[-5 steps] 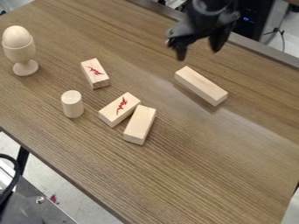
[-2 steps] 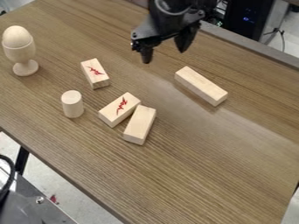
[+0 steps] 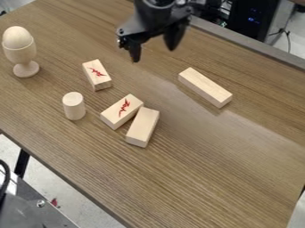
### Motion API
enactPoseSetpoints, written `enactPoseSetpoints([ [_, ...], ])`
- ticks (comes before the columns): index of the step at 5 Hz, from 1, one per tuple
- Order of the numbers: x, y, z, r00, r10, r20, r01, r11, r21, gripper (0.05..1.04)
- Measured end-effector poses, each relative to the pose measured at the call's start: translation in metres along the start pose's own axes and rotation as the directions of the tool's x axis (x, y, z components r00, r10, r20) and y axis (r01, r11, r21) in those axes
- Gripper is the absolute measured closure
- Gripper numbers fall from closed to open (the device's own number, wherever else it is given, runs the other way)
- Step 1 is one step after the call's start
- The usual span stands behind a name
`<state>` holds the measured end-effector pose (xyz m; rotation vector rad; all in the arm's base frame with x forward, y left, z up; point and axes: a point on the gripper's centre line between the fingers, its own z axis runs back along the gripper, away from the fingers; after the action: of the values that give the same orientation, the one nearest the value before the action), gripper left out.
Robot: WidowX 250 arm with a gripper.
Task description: Move the block to the top right wood block
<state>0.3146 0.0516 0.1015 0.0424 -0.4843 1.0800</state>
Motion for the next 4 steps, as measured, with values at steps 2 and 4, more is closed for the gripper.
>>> enactPoseSetpoints([
  [2, 0.006, 0.026, -0.016, 0.998, -0.029, -0.063, 0.029, 1.0, -0.001, 0.084],
  [4, 0.007, 0.053, -0.033, 0.997, 0.033, -0.067, -0.035, 0.999, -0.029, 0.084],
])
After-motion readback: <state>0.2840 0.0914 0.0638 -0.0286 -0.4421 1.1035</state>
